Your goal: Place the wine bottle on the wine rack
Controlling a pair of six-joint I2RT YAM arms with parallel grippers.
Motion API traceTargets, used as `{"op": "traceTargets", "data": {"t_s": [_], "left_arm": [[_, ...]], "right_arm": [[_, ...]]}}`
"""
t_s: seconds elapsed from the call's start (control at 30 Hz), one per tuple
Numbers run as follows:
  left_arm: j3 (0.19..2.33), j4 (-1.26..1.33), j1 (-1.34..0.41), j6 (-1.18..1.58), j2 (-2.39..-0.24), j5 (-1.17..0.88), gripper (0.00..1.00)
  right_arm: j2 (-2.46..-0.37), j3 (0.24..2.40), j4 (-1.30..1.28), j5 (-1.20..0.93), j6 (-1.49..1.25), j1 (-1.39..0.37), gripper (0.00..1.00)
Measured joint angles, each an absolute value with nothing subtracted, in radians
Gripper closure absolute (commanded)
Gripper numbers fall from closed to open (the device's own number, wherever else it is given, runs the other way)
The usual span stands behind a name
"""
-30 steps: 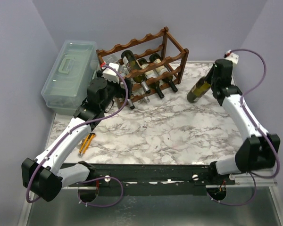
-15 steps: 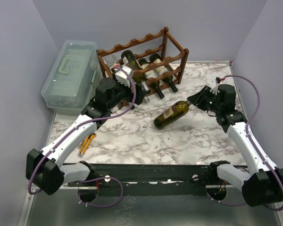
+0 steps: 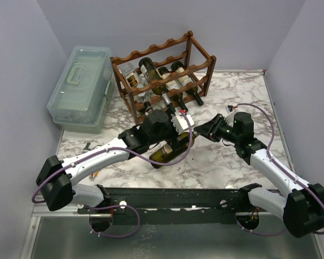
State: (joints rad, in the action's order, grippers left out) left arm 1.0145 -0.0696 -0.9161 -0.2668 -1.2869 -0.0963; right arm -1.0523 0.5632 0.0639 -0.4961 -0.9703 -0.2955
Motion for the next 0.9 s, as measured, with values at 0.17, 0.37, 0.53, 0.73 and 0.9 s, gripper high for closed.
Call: {"op": "traceTargets", "data": {"t_s": [0.17,0.37,0.53,0.73,0.9], "left_arm": [[0.994,-0.108,-0.961,-0.359,-1.354,-0.008,0.01],[0.995,-0.113,-1.003,-0.387,-1.401,0.078,0.02],[0.994,-0.132,-1.000,-0.391,-1.433,0.128,0.17],[0.994,-0.134,-1.001,-0.414,-1.432,0.175,0.75],[0.924,-0.055,-1.008,-0.495,-1.393,0.219,1.00]], "right_arm": [[-1.046,0.564,0.110,-0.475,-0.998,-0.292,0.99],[-1.032,0.569,0.136,-0.463,-1.025,-0.293,0.99],[-0.980,0.600,0.131,-0.469,-1.032,-0.294,0.99],[-0.948,0.605,0.125,-0.467,-1.018,-0.293,0.95],[-0.948,0.638,0.062,-0.510,-0.943,-0.295,0.46]]}}
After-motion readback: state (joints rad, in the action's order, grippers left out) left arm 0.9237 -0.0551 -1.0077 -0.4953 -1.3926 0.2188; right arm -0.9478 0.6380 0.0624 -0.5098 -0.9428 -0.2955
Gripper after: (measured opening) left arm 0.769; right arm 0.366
